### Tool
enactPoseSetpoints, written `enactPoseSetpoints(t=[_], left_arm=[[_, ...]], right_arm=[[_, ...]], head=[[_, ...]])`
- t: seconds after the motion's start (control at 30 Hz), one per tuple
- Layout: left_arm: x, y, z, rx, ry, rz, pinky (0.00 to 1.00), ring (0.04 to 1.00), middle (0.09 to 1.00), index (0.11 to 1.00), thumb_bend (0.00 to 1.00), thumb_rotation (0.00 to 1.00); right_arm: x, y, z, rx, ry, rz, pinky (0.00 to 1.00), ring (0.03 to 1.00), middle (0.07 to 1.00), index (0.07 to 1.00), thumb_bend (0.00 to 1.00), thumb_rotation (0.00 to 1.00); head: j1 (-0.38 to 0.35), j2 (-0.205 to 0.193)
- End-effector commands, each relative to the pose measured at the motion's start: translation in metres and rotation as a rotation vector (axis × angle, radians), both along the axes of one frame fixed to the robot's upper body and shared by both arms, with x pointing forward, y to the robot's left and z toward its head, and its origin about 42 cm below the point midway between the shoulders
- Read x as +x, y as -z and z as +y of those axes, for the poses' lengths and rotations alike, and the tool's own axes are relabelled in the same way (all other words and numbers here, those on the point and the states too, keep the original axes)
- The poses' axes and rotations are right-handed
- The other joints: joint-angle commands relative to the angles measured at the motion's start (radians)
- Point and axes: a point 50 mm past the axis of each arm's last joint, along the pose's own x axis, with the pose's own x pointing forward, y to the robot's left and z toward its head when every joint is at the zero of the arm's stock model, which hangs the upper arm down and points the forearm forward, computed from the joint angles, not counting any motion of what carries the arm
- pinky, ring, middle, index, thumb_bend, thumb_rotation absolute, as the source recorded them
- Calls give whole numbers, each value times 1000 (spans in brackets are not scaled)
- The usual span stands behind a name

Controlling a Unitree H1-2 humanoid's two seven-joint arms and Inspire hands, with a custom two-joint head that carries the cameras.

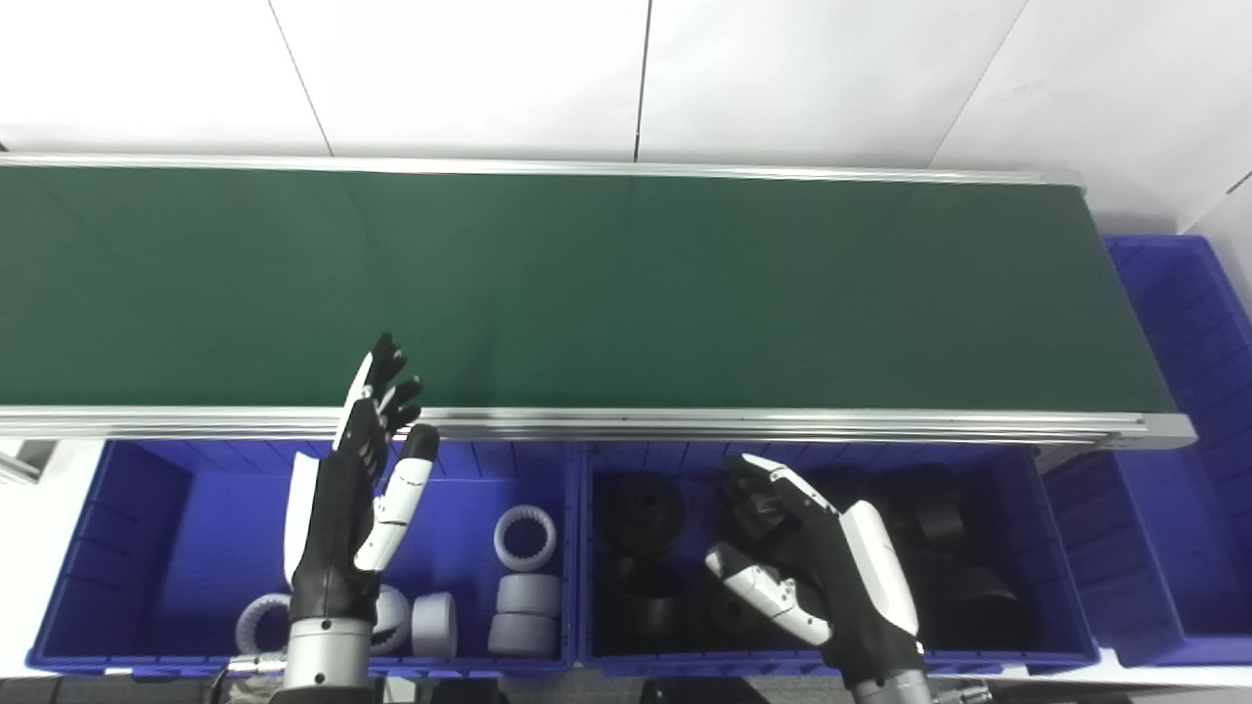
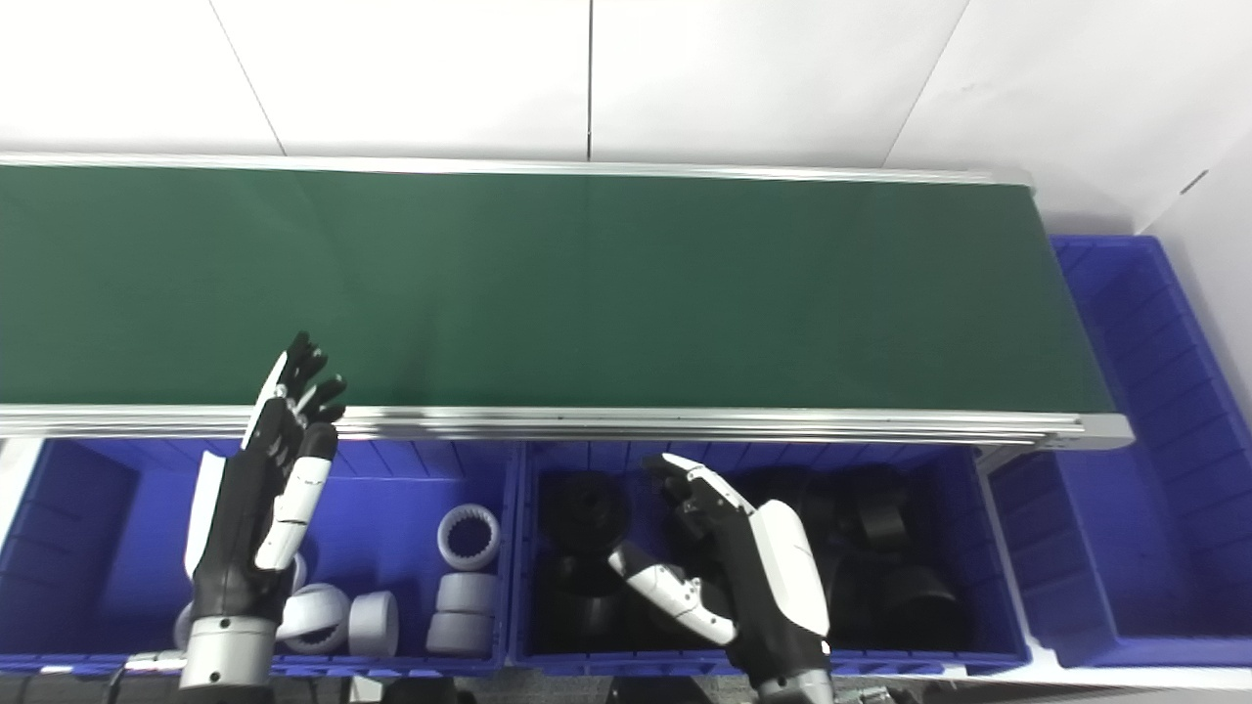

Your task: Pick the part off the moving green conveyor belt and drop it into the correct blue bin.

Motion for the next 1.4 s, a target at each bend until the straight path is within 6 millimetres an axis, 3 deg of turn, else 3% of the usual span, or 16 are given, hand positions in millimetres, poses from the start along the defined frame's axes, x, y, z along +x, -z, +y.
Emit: enactPoseSetpoints(t=[0.0, 0.27, 0.4, 0.73, 0.9, 1.17, 1.37], left_arm=[[0, -9, -6, -11, 1, -86, 855, 893, 943, 938, 553, 871], [-3, -5, -8, -9, 16, -92, 895, 915, 945, 926, 534, 902], [-4, -1, -7, -21, 29, -85, 880, 916, 946, 919, 523, 889], [-7, 10, -2, -89, 11, -12, 912, 925, 965, 949, 531, 935], [-9, 10, -1, -168, -8, 88, 992, 967, 997, 995, 530, 946], [-9, 1, 1, -179, -4, 112, 999, 989, 1000, 1000, 515, 956], [-10, -3, 3, -185, -15, 137, 1000, 1000, 1000, 1000, 534, 977]], right_arm=[[2, -5, -4, 78, 50, -87, 706, 806, 844, 807, 620, 912], [1, 9, -2, 115, 67, -62, 718, 803, 862, 811, 625, 947], [2, 15, 1, 142, 78, -89, 786, 861, 898, 835, 637, 955], [10, 27, 12, 333, 149, -167, 930, 964, 999, 997, 687, 991], [11, 30, 12, 354, 166, -162, 931, 969, 1000, 1000, 726, 1000], [12, 24, 16, 372, 165, -155, 916, 959, 998, 1000, 711, 1000], [11, 22, 20, 384, 160, -147, 918, 958, 1000, 998, 696, 1000]], head=[[4, -4], [-16, -22], [-29, -52], [-44, -95], [-52, -77], [-94, -17], [-109, -1]])
